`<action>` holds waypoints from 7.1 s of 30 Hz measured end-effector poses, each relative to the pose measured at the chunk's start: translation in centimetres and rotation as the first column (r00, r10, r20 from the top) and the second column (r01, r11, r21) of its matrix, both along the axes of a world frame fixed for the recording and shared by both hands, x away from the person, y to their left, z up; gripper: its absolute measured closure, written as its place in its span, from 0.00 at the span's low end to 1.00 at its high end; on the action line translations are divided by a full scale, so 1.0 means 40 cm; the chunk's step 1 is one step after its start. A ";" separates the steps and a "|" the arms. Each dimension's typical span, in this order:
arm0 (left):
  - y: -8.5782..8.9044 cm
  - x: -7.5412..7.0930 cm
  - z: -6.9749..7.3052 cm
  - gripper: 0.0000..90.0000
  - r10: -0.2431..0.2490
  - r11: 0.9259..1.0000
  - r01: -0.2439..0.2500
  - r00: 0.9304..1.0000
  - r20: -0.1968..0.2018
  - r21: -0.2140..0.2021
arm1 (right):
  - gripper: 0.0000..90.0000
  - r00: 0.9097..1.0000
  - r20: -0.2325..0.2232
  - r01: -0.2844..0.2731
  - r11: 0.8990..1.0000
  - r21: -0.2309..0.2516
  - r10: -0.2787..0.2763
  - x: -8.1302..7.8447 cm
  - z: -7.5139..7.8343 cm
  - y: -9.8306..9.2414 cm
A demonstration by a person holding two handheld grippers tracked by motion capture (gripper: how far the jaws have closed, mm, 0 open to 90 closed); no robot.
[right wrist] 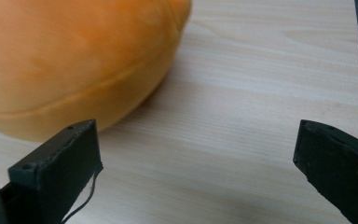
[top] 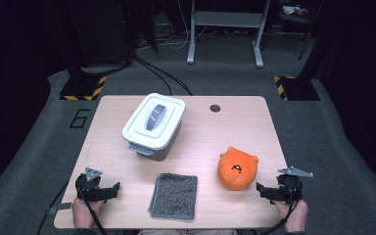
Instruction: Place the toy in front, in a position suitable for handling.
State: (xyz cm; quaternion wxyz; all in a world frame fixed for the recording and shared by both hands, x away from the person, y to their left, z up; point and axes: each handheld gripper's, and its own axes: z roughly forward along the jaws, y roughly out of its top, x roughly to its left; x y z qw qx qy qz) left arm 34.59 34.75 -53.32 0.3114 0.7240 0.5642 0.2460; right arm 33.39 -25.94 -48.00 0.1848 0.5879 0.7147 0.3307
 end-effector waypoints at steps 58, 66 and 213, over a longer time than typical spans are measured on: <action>0.001 -0.002 0.001 0.00 0.015 1.000 -0.015 1.000 -0.002 0.003 | 0.61 0.984 0.068 -0.168 0.984 0.051 0.164 0.053 0.008 0.124; 0.001 -0.002 0.001 0.01 0.016 1.000 -0.016 1.000 0.000 0.005 | 0.64 0.974 0.109 -0.205 0.978 0.040 0.200 0.050 0.028 0.128; 0.001 -0.003 0.000 0.01 0.026 1.000 -0.026 1.000 0.000 -0.001 | 0.10 0.764 0.007 -0.642 0.761 -0.093 0.645 0.058 -0.022 0.557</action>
